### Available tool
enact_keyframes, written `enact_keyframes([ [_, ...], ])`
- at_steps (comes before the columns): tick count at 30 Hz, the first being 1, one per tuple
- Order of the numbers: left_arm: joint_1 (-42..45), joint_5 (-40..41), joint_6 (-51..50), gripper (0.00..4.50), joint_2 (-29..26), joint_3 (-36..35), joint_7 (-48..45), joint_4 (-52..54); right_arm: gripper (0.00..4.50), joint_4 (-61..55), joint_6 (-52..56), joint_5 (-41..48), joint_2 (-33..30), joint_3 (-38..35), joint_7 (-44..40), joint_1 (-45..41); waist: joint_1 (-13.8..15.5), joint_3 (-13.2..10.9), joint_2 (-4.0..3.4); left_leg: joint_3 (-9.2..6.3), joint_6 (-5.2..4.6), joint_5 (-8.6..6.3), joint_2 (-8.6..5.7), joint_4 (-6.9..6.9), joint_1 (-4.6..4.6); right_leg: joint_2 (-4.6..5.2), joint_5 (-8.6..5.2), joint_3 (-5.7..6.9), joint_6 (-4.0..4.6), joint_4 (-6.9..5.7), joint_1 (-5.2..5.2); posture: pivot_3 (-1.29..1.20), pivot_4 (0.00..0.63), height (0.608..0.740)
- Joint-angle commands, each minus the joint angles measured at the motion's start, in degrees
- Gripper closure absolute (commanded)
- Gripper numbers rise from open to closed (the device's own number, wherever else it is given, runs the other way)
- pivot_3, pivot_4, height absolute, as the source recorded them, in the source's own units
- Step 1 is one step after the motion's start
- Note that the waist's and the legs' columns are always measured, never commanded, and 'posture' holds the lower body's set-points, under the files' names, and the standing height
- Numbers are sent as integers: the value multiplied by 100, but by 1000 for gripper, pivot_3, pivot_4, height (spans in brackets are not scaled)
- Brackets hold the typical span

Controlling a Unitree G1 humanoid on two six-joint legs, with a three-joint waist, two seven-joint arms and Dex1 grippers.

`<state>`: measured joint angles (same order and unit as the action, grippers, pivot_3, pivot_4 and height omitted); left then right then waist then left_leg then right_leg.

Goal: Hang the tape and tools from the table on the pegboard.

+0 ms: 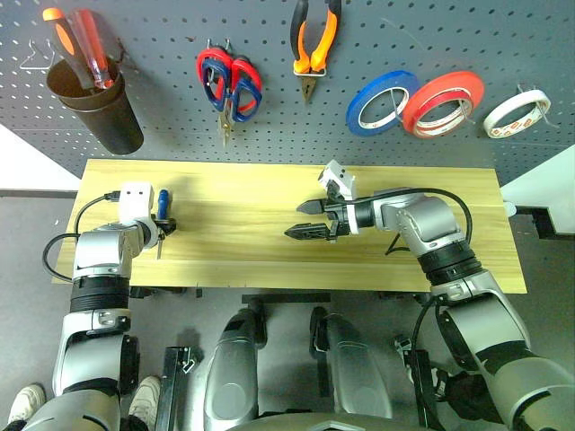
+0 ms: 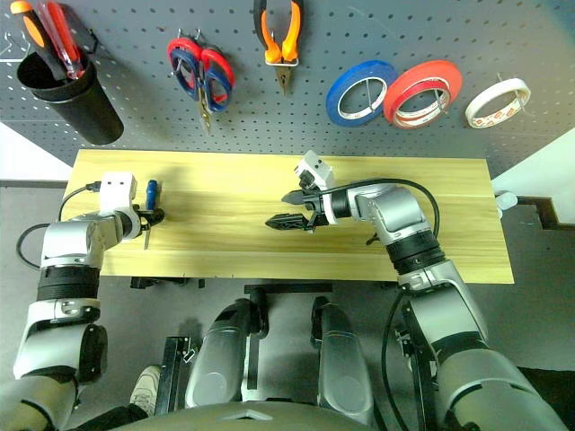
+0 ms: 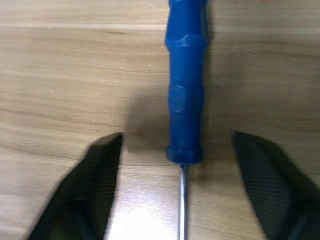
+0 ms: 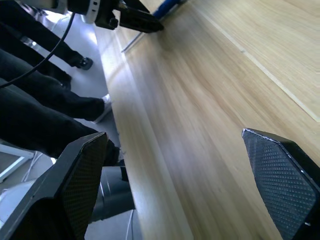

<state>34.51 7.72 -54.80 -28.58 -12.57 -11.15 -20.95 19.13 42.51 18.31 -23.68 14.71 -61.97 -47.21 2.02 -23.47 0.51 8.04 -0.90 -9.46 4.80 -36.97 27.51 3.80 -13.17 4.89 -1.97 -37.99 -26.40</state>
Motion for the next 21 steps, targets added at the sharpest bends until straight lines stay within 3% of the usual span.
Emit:
enact_keyframes([
  [1, -4, -28, 21, 2287, 6, -126, 138, -259, 0, -309, -10, 22, -66, -81, -45, 44, -6, -2, -1, 0, 0, 0, 0, 3, 0, 0, -1, -1, 1, 0, -1, 33, 490, 730],
  [6, 144, -7, 133, 3938, 9, -130, 185, -511, 0, -222, -109, -60, -103, -64, -34, 30, -5, -15, -3, 0, 1, 0, 0, 13, 1, 2, -6, -1, 10, 5, -5, 27, 487, 730],
  [12, 72, 136, -81, 4022, 3, -212, 125, -196, 0, -137, -314, -188, -219, -37, -153, 39, -3, -15, -3, 1, 5, 1, -1, 26, 1, 2, -8, -1, 12, 11, -8, 31, 447, 730],
  [16, -414, 303, -569, 4023, -186, -78, -190, 951, 0, -425, -232, 4, -423, -164, -466, 52, -4, -10, 4, 2, 9, 3, -6, 52, 6, 2, -1, -1, 2, 44, -6, 41, 395, 730],
  [21, -1954, 721, -258, 4023, -511, -83, -1001, 3251, 0, -1389, -68, 590, -789, -539, -890, 417, 3, 7, 22, 3, 61, 34, -10, 113, 26, 0, 3, 11, -12, 83, -27, 42, 318, 730],
])
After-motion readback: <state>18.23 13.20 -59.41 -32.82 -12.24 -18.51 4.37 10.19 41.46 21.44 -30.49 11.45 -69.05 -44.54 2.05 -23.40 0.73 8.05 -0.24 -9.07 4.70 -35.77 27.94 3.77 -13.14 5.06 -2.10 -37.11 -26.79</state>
